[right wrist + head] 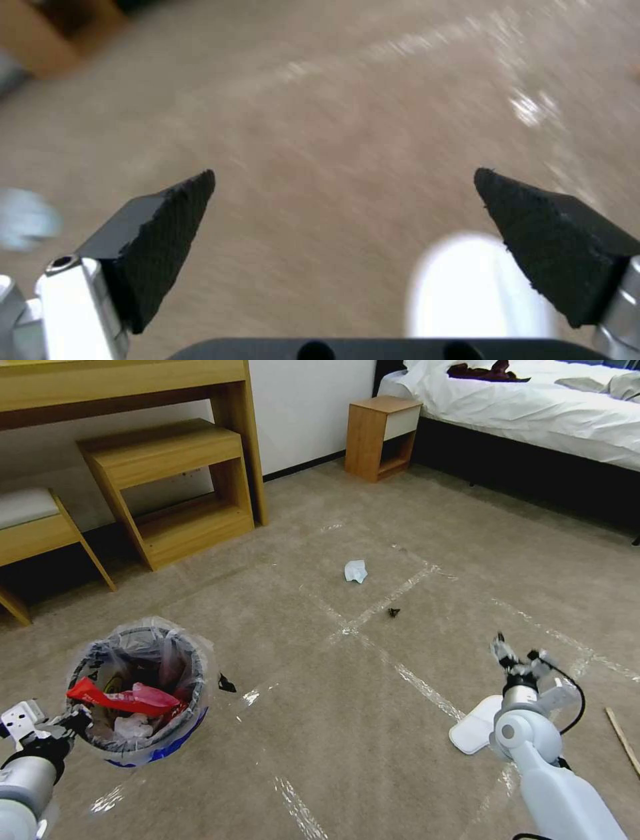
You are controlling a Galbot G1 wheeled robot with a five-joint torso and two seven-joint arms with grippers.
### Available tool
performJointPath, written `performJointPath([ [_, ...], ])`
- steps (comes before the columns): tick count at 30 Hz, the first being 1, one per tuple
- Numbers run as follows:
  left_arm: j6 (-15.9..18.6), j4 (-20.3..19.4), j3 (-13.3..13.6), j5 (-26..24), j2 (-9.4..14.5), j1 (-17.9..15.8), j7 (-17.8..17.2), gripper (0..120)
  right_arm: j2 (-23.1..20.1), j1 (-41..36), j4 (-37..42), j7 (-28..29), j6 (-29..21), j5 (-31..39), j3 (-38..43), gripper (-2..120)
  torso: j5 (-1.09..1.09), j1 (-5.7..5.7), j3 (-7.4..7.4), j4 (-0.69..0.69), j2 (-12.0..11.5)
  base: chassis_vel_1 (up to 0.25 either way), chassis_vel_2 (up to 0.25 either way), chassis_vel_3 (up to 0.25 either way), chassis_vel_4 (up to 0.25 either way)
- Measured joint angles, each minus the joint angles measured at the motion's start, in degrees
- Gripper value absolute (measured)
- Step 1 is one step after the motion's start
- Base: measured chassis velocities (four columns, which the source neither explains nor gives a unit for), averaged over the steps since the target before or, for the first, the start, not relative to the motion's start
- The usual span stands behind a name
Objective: Pick up the trash bin and place the garbage on the floor into it.
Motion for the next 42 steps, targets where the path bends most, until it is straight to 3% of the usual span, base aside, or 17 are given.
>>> performJointPath([
  [13,-0.8,-0.2,0.0,0.6,-0.9,0.7,0.0,1,4.6,5.2,-14.8,4.6,-2.9,2.6,-2.1,96,0.00,0.00,0.00,0.00,0.0,0.000,0.000,0.000,0.000],
  [17,-0.9,-0.3,-0.2,0.6,-0.9,0.9,0.0,1,5.5,6.1,-16.7,5.8,-4.6,3.9,-2.1,89,-0.01,0.00,0.00,0.00,0.0,0.000,0.000,0.000,0.000],
  [31,-1.6,0.1,-0.2,0.5,-0.8,0.9,0.0,1,7.7,11.5,-25.9,5.4,-6.3,5.0,-2.0,90,0.00,0.00,0.00,0.00,0.0,0.000,0.000,0.000,0.000],
  [42,-2.1,0.3,-0.2,0.4,-0.8,1.1,0.1,1,8.2,14.2,-29.2,2.6,-6.0,4.2,-3.2,72,-0.01,0.00,0.00,0.00,0.0,0.000,0.000,0.000,0.000],
])
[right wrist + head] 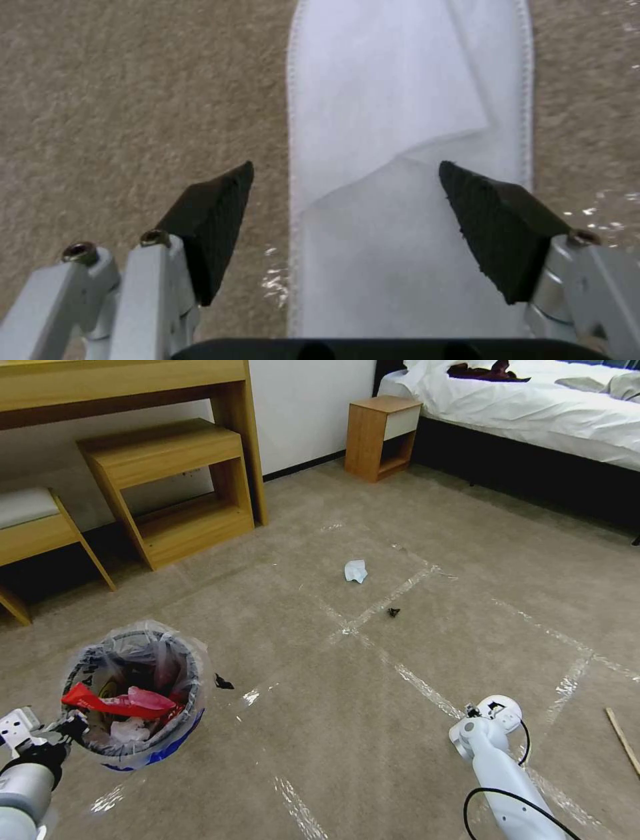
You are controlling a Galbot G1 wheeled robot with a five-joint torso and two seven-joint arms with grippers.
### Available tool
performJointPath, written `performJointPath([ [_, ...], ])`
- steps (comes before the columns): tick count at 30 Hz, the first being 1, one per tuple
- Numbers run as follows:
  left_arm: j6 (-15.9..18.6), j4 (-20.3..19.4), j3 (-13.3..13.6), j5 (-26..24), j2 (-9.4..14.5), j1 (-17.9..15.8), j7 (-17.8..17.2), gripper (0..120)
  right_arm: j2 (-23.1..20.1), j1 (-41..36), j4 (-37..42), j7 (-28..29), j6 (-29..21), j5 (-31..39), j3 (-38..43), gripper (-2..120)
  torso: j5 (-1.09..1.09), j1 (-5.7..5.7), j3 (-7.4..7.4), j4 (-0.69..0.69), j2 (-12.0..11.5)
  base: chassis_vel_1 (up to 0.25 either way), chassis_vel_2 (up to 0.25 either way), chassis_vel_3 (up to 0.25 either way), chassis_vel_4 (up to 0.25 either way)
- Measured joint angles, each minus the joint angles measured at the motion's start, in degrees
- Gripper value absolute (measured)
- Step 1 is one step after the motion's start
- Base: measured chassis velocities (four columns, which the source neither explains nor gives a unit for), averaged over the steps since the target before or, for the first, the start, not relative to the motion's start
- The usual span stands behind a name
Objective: Pick up the trash bin and place the garbage on the floor into it.
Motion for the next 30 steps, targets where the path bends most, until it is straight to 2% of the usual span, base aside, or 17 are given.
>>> performJointPath([
  [27,-0.3,0.7,0.4,0.1,0.2,0.0,0.1,1,-0.7,2.1,-4.3,-2.8,1.6,-2.9,1.3,69,0.00,0.00,0.00,0.00,0.0,0.000,0.000,0.000,0.000],
  [30,-0.5,0.7,0.4,0.1,0.2,0.2,0.2,1,-0.5,2.6,-5.1,-3.0,1.8,-3.1,1.1,64,0.00,0.00,0.00,0.00,0.0,0.000,0.000,0.000,0.000],
])
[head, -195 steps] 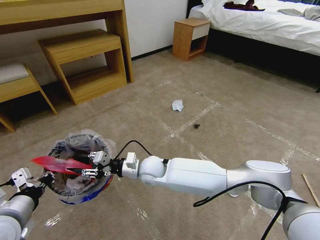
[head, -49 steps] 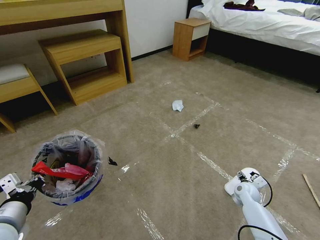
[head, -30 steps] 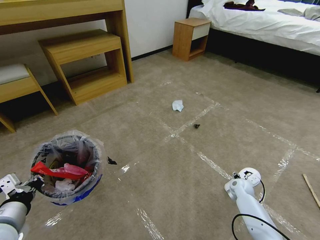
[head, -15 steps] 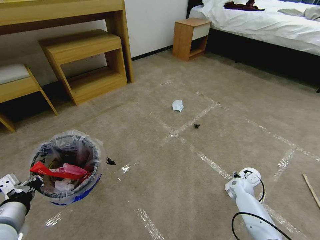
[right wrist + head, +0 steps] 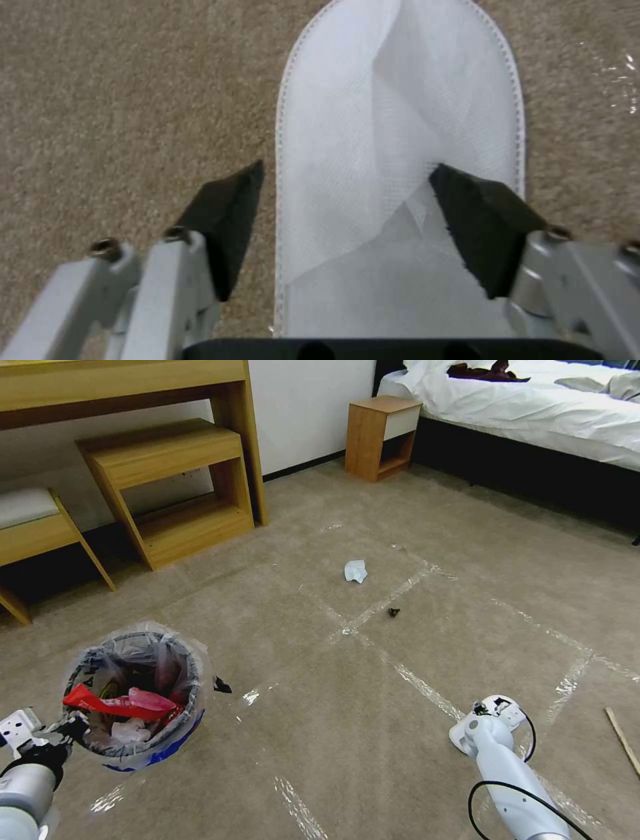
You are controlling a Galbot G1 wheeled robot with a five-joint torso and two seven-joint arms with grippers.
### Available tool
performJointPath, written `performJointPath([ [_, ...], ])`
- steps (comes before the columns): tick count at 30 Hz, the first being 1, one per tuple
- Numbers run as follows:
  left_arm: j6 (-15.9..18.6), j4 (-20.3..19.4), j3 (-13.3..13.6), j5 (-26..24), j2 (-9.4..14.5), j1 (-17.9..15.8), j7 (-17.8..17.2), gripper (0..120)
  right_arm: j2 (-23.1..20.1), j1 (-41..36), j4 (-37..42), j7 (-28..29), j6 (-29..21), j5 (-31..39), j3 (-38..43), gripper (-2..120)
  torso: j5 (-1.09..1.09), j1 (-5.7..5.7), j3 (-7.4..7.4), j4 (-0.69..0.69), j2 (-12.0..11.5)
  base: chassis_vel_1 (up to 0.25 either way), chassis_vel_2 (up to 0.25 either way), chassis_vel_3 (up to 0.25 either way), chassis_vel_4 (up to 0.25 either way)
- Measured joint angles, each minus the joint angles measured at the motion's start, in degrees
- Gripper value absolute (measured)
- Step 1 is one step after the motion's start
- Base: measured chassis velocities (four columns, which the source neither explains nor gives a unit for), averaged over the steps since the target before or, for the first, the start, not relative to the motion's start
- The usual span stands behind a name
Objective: Pick up the trash bin and place the garbage on the floor into it.
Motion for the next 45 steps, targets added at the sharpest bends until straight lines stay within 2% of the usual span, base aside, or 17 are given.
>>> performJointPath([
  [4,-0.3,-0.4,-0.1,0.0,-0.2,0.5,0.1,1,0.4,0.6,-1.1,-0.4,0.3,-0.5,0.0,54,0.00,0.00,0.00,0.00,0.0,0.000,0.000,0.000,0.000],
  [7,-0.5,-0.4,-0.3,0.0,-0.2,0.8,0.1,1,0.5,1.0,-2.3,-1.1,0.8,-1.2,0.0,39,0.00,0.00,0.00,0.00,0.0,0.000,0.000,0.000,0.000],
  [8,-0.5,-0.4,-0.3,0.0,-0.2,0.8,0.1,1,0.5,1.0,-2.3,-1.1,0.8,-1.2,0.0,39,0.00,0.00,0.00,0.00,0.0,0.000,0.000,0.000,0.000],
  [10,-0.6,-0.3,-0.3,0.1,-0.3,1.0,0.1,1,0.4,1.0,-2.6,-1.4,1.0,-1.4,0.2,30,0.01,0.00,0.00,0.00,0.0,0.000,0.000,0.000,0.000],
  [11,-0.6,-0.3,-0.3,0.1,-0.3,1.0,0.1,1,0.4,1.0,-2.6,-1.4,1.0,-1.4,0.2,30,0.01,0.00,0.00,0.00,0.0,0.000,0.000,0.000,0.000],
  [14,-0.9,0.2,-0.3,0.5,-0.4,1.1,0.2,1,0.2,0.6,-2.5,-1.5,1.1,-1.5,0.5,15,0.00,0.00,0.00,0.00,0.0,0.000,0.000,0.000,0.000],
  [17,-1.0,0.4,-0.2,0.8,-0.5,1.1,0.3,1,0.0,0.4,-2.4,-1.6,1.2,-1.6,0.7,9,0.00,0.00,0.00,0.00,0.0,0.000,0.000,0.000,0.000],
  [25,-1.4,0.5,-0.2,1.1,-0.5,1.7,0.4,1,0.2,0.1,-2.9,-2.2,1.4,-2.3,0.9,0,0.00,0.00,0.00,0.00,0.0,0.000,0.000,0.000,0.000],
  [32,-1.5,0.3,-0.3,1.2,-0.4,1.8,0.4,1,0.4,-1.9,-0.6,-2.6,1.6,-2.6,0.6,0,0.00,0.00,0.00,0.00,0.0,0.000,0.000,0.000,0.000],
  [45,-1.6,1.2,0.6,2.3,-1.3,1.0,0.4,1,-2.8,-7.5,16.2,-3.4,2.6,-0.7,-0.5,0,-0.01,0.00,0.00,0.00,0.0,0.000,0.000,0.000,0.000],
])
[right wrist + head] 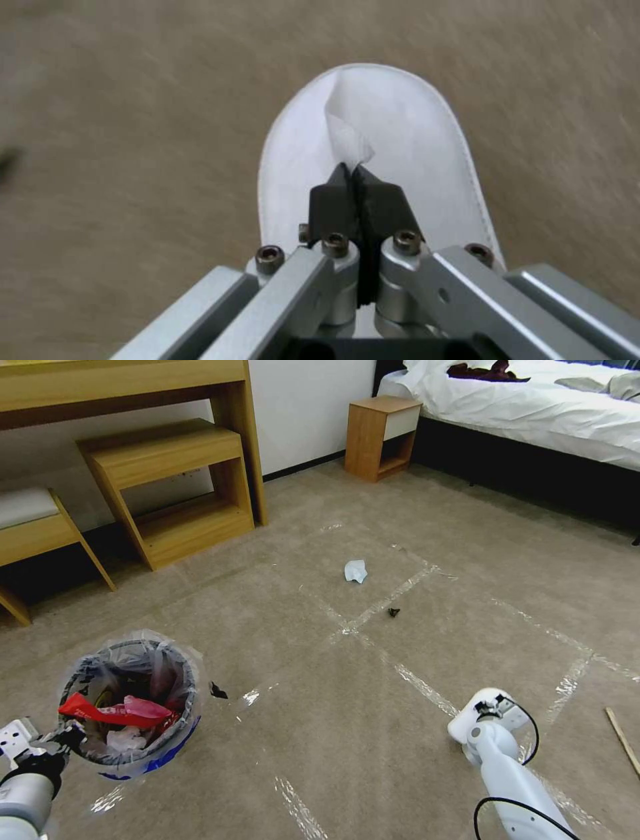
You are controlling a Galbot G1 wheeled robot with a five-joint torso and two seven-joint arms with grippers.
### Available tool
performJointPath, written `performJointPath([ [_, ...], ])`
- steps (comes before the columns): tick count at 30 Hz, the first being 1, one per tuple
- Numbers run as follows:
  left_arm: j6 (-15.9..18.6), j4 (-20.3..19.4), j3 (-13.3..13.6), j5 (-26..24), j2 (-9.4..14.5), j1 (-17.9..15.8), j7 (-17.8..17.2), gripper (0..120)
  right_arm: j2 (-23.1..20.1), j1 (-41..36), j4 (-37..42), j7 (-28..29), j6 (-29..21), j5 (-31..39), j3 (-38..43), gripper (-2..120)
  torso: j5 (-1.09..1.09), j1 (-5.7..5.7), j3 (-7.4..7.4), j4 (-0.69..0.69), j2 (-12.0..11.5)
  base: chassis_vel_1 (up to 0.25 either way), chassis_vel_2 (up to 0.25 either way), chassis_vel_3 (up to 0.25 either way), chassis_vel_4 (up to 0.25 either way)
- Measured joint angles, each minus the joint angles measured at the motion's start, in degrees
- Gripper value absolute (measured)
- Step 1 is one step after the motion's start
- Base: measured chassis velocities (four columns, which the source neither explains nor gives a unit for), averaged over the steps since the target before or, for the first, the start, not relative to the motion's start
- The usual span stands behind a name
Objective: Pick up the trash bin and place the garbage on the floor into it.
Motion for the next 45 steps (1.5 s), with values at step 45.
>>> performJointPath([
  [45,5.3,-2.8,3.1,-4.5,5.1,-1.6,-0.9,1,-20.5,21.2,48.6,-31.2,18.9,8.5,-47.5,0,0.00,0.00,0.00,0.00,0.0,0.000,0.000,0.000,0.000],
])
